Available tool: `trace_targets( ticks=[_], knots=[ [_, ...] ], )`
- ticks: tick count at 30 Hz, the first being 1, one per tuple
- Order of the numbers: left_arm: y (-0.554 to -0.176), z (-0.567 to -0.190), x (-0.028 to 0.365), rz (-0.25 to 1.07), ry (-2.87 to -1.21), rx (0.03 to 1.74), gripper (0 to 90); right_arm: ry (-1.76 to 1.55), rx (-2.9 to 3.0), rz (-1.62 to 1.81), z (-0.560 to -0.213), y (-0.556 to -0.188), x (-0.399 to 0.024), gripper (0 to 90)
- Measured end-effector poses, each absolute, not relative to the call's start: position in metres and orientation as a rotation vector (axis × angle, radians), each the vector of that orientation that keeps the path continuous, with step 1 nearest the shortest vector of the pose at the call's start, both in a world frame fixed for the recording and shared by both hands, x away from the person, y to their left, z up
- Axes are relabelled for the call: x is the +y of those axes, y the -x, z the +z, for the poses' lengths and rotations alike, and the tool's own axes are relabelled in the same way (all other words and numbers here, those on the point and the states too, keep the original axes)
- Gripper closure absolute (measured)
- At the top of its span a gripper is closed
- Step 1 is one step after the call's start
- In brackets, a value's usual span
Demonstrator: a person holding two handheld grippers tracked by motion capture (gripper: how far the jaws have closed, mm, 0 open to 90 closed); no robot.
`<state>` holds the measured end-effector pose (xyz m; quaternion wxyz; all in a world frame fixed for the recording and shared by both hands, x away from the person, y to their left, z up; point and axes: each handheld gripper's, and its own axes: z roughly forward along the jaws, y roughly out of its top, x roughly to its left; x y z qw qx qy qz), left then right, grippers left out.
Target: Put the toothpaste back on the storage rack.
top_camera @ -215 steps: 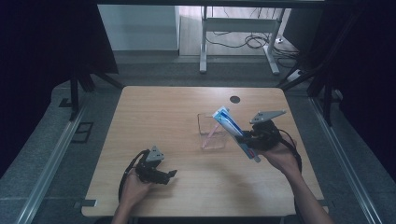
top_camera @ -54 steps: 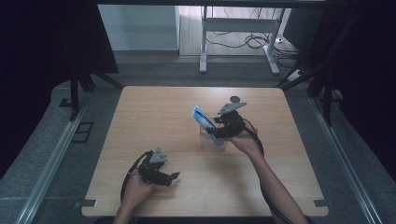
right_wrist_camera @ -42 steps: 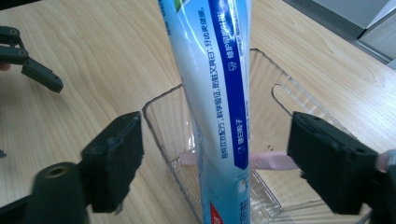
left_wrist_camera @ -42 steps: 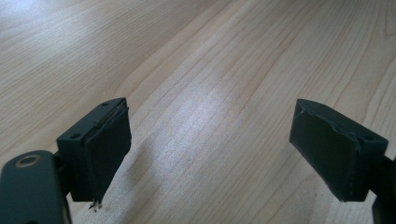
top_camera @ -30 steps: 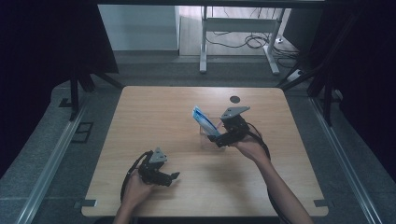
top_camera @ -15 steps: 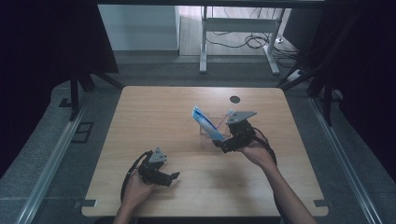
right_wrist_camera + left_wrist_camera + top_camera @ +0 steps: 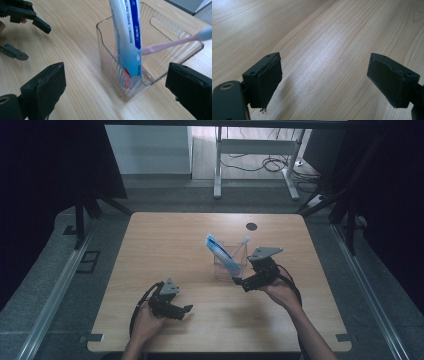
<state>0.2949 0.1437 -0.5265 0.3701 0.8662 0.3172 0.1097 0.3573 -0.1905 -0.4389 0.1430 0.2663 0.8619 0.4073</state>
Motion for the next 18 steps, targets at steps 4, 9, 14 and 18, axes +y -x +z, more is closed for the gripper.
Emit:
trace_targets(
  ticks=[4, 9, 14, 18],
  knots=[
    [-0.295, -0.527, 0.144, 0.282, -2.221, 0.815, 12.8, -0.786, 2.469, 1.181, -0.442, -0.353, -0.196, 0.0],
    [-0.295, -0.526, 0.143, 0.283, -2.221, 0.816, 12.8, -0.798, 2.47, 1.177, -0.445, -0.346, -0.204, 0.0],
    [-0.294, -0.526, 0.143, 0.282, -2.223, 0.816, 12.8, -0.807, 2.468, 1.148, -0.447, -0.34, -0.214, 0.0],
    [-0.294, -0.527, 0.143, 0.28, -2.224, 0.817, 12.8, -0.828, 2.471, 1.131, -0.449, -0.335, -0.223, 0.0]
  ],
)
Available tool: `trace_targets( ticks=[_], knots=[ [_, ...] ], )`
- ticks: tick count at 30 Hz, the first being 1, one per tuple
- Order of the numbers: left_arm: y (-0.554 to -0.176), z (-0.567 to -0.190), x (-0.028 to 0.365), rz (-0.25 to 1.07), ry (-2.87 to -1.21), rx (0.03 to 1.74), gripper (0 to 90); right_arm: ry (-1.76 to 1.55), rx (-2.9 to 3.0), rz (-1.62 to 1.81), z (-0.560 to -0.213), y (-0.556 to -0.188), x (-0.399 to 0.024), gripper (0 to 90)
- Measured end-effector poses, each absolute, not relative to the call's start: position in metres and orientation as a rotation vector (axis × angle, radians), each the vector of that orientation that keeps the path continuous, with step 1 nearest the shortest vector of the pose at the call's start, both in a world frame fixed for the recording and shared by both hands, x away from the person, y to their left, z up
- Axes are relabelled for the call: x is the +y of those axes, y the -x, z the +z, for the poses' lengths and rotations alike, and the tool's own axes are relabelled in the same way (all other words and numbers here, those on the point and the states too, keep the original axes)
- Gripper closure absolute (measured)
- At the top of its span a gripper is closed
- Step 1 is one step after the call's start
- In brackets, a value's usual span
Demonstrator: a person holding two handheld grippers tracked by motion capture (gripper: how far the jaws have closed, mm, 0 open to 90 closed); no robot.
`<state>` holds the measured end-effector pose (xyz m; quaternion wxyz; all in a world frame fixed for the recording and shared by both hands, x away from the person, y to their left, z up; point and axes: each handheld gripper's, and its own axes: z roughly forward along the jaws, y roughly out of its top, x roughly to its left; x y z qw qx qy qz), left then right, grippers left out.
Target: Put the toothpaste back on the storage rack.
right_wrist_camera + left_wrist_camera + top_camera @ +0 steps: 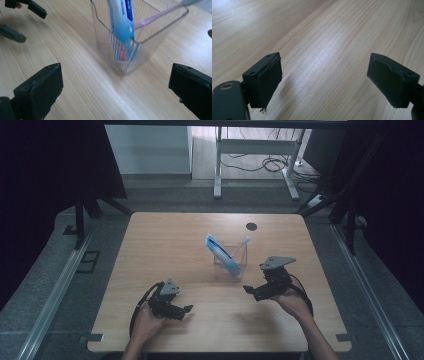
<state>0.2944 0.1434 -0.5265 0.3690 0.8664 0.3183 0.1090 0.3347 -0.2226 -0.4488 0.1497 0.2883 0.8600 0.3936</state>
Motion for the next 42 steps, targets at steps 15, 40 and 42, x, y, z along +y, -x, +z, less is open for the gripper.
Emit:
trace_targets(
  ticks=[15, 40, 42],
  knots=[
    [-0.294, -0.528, 0.142, 0.263, -2.229, 0.823, 12.8, -0.889, 2.429, 1.108, -0.465, -0.311, -0.253, 0.4],
    [-0.294, -0.529, 0.142, 0.248, -2.21, 0.835, 12.8, -1.03, 2.465, 0.977, -0.53, -0.296, -0.284, 0.9],
    [-0.294, -0.529, 0.142, 0.245, -2.21, 0.836, 12.8, -1.036, 2.471, 0.968, -0.532, -0.296, -0.285, 1.0]
  ],
)
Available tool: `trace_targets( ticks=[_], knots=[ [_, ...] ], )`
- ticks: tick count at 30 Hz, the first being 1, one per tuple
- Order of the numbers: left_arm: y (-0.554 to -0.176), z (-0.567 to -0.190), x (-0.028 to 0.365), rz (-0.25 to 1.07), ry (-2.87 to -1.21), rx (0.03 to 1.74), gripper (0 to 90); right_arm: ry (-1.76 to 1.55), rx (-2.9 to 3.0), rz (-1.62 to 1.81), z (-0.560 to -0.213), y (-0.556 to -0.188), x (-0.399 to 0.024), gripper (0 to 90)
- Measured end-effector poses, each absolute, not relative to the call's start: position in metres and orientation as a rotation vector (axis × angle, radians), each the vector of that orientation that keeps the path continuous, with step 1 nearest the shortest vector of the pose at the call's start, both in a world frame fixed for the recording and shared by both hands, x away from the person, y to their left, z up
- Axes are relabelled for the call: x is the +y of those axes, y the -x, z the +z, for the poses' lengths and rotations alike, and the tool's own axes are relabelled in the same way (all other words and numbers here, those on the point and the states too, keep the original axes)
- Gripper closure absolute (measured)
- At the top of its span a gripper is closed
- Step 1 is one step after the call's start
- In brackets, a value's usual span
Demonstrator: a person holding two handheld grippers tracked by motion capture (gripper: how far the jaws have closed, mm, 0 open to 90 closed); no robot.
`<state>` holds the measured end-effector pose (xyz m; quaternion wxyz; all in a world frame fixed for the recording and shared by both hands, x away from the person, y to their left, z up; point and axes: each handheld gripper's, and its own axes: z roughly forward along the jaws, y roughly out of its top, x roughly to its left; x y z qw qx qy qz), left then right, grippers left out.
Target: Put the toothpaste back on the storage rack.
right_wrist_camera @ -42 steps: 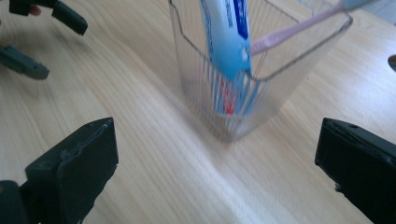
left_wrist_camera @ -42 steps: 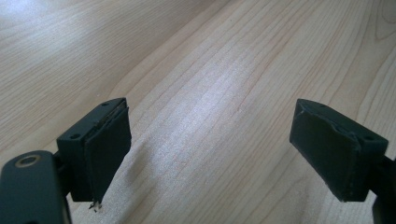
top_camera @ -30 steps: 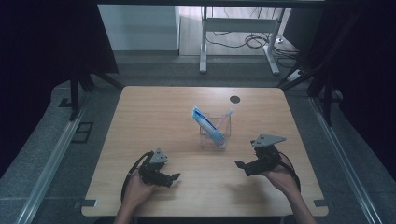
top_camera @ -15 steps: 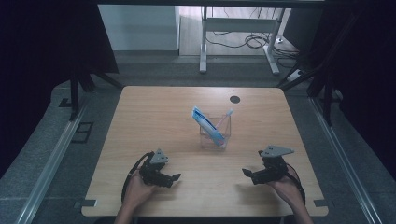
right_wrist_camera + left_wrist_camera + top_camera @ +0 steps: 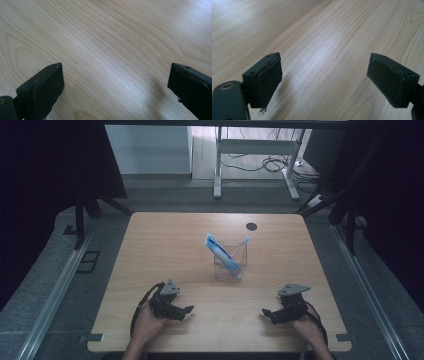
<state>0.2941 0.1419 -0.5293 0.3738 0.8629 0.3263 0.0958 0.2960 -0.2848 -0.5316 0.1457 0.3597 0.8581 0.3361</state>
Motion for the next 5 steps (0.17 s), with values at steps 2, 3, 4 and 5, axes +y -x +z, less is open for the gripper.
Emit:
trace_targets(
  ticks=[2, 3, 4, 5],
  knots=[
    [-0.2943, -0.5292, 0.1419, 0.246, -2.214, 0.836, 12.8, -1.042, 2.48, 0.954, -0.5335, -0.2957, -0.2852, 1.0],
    [-0.2945, -0.529, 0.1419, 0.246, -2.214, 0.838, 12.8, -1.043, 2.483, 0.948, -0.5344, -0.2956, -0.2852, 1.0],
    [-0.2948, -0.5287, 0.1418, 0.245, -2.214, 0.839, 12.9, -1.045, 2.487, 0.941, -0.535, -0.2955, -0.2853, 1.0],
    [-0.2952, -0.5281, 0.1417, 0.248, -2.213, 0.84, 12.9, -1.044, 2.491, 0.939, -0.5356, -0.2955, -0.2854, 1.0]
  ],
)
